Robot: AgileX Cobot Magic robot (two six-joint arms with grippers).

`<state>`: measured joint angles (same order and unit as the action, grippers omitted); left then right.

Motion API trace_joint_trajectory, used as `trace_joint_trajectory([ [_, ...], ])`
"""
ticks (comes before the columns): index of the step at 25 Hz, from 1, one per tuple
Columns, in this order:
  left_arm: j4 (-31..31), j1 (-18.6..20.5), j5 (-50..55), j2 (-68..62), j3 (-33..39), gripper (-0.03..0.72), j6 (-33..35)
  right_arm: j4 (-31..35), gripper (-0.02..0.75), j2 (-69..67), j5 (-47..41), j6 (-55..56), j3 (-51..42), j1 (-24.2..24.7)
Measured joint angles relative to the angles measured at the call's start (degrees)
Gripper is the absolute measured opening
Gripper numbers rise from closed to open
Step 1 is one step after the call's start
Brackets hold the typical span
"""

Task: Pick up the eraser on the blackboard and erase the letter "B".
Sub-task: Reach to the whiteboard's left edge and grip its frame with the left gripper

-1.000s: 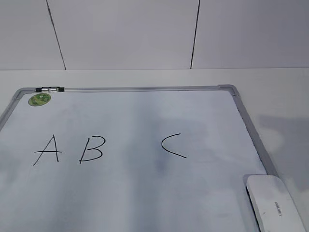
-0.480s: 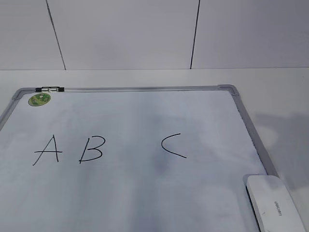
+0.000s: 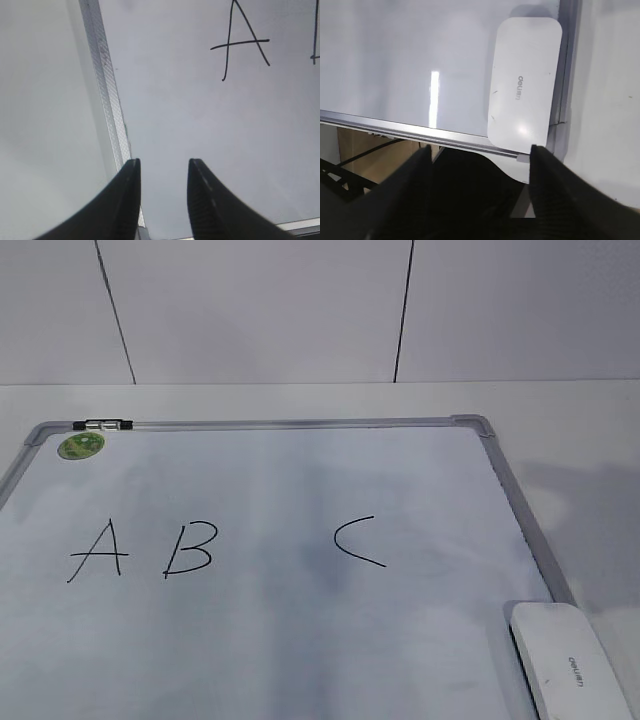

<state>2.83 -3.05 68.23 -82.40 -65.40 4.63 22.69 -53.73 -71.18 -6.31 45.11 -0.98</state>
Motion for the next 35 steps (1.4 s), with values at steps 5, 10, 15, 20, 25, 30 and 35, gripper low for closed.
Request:
trace_joint_trajectory([
  [5,-0.1,0.0,-0.9,-1.1,-0.2,0.242,0.0,0.0,0.46,-1.6,0.1,0.0,0.5,0.0],
  [10,-0.1,0.0,-1.3,-1.1,-0.2,0.242,0.0,0.2,0.461,-4.3,0.1,-0.5,3.1,0.0],
  [15,-0.1,0.0,-1.1,-1.1,-0.2,0.242,0.0,0.1,0.461,-6.6,0.2,-0.6,4.2,0.0],
  [20,0.1,0.0,-0.3,-1.1,-0.2,0.242,0.0,-3.9,0.461,-8.3,0.2,-0.7,4.4,0.0],
  [25,0.3,0.0,-0.3,-1.1,-0.2,0.242,0.0,-8.8,0.461,-10.7,0.3,1.2,5.4,0.0],
  [30,0.7,0.0,-0.2,-1.1,-0.2,0.242,0.0,-12.9,0.461,-12.7,0.5,6.3,7.5,-7.6],
  [35,0.8,0.0,-0.2,-1.1,-0.2,0.242,0.0,-21.5,0.461,-18.9,0.6,17.7,10.4,-22.8],
])
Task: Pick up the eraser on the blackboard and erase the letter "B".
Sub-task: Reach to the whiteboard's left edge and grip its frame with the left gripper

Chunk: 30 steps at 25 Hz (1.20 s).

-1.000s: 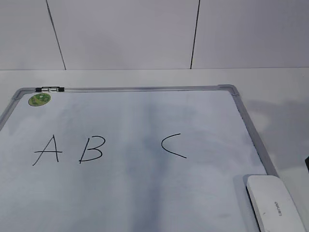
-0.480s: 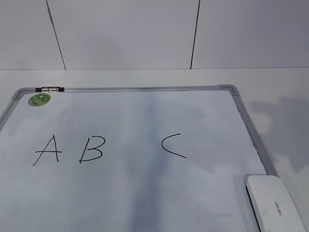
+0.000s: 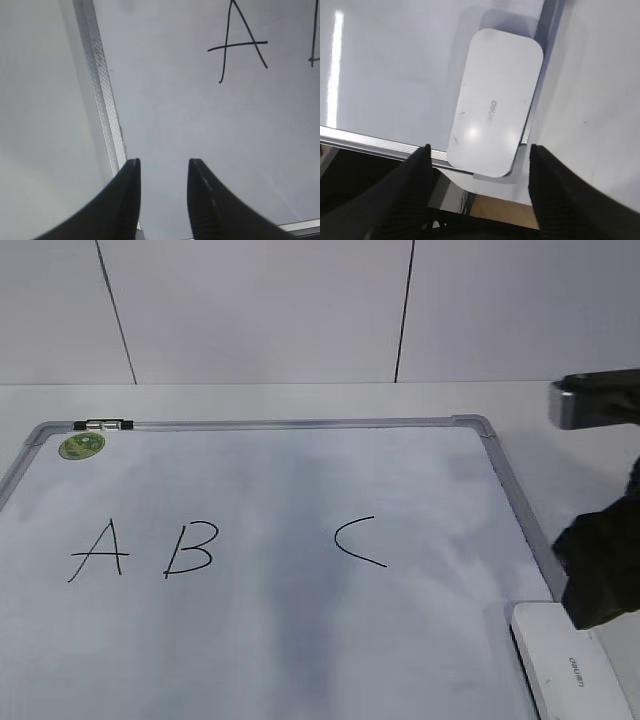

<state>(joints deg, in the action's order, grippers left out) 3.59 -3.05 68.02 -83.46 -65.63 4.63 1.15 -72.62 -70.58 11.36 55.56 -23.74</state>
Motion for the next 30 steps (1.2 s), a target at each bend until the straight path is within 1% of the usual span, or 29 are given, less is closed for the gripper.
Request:
trace_joint_trajectory([
  [1,0.0,0.0,0.0,0.0,0.0,0.243,0.0,-0.7,0.461,-1.3,0.0,1.3,0.6,-1.4],
  [3,0.1,0.0,0.1,0.0,0.0,0.243,0.0,-1.1,0.461,-3.0,0.2,2.4,1.7,-2.3],
  [8,0.2,0.1,0.1,-0.1,0.0,0.243,0.0,-1.7,0.461,-4.3,0.3,3.1,3.6,-2.5],
  [16,0.5,5.6,-0.7,-5.1,-1.4,0.242,0.0,-1.8,0.461,-5.5,0.4,4.3,3.7,-2.5],
  [25,0.3,5.9,-2.9,-14.8,-5.1,0.243,0.1,-1.8,0.461,-5.6,0.5,5.3,3.7,-2.5],
  [30,-0.3,7.5,-3.2,-20.3,-8.4,0.243,0.2,-1.8,0.461,-5.6,0.5,5.7,3.7,-2.5],
])
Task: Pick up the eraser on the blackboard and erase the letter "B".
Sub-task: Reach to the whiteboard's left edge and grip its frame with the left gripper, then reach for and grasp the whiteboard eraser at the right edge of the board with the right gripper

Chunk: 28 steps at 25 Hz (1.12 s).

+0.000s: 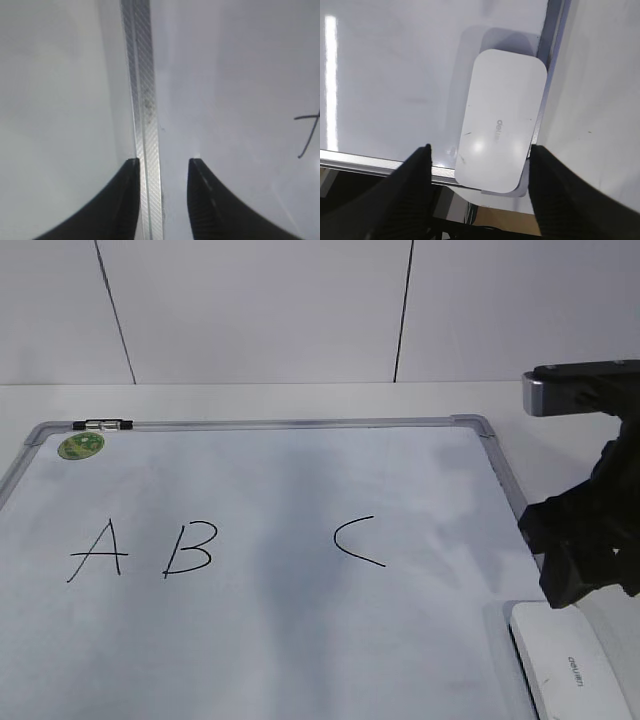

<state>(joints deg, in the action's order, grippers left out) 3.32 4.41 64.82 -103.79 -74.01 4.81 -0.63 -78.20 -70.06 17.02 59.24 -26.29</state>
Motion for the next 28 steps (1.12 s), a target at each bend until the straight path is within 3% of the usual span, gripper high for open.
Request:
trace_joint_trajectory([
  [8,-0.1,1.8,-1.0,-5.2,-1.5,0.242,0.8,0.0,0.461,0.3,0.0,1.3,0.0,0.0],
  [28,-0.1,2.1,-4.3,-9.0,-1.6,0.242,2.8,0.1,0.461,9.6,-0.2,4.8,-2.4,0.0],
])
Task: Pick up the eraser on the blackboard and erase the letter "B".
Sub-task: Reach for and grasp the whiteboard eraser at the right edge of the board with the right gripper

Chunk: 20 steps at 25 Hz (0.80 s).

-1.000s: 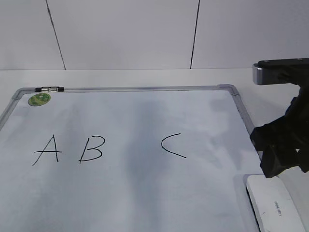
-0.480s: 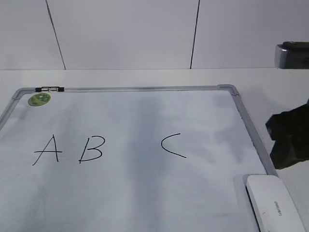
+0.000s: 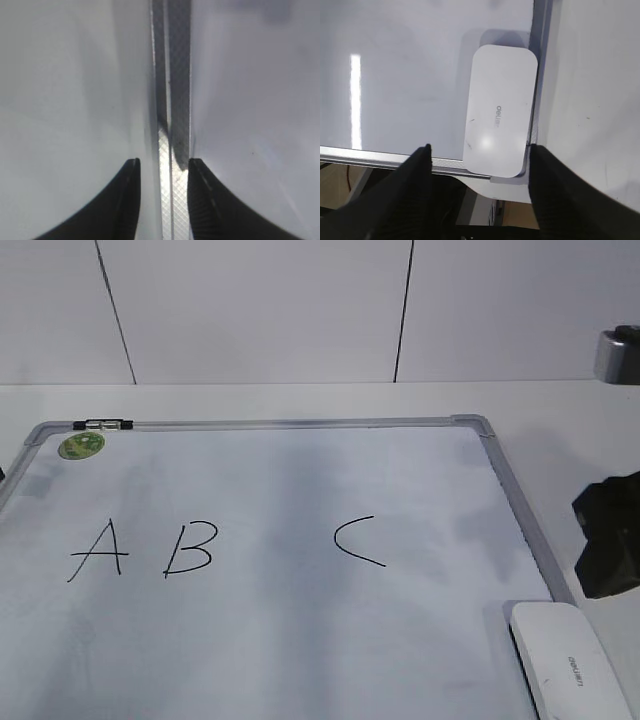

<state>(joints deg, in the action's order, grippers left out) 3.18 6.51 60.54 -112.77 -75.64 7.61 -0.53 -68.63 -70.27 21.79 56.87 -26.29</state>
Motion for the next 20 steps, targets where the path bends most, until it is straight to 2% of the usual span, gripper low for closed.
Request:
trace_joint_trajectory([
  [9,-0.1,0.1,-0.4,-0.8,0.0,0.242,0.0,0.0,0.461,0.0,0.0,0.1,0.0,0.0],
  [13,-0.2,1.3,-0.7,-0.8,0.0,0.242,0.0,0.0,0.461,0.0,0.0,0.1,0.0,0.0],
  [20,2.6,2.6,-0.8,-0.8,0.0,0.242,1.4,-0.1,0.461,0.0,0.0,0.1,0.0,0.0],
])
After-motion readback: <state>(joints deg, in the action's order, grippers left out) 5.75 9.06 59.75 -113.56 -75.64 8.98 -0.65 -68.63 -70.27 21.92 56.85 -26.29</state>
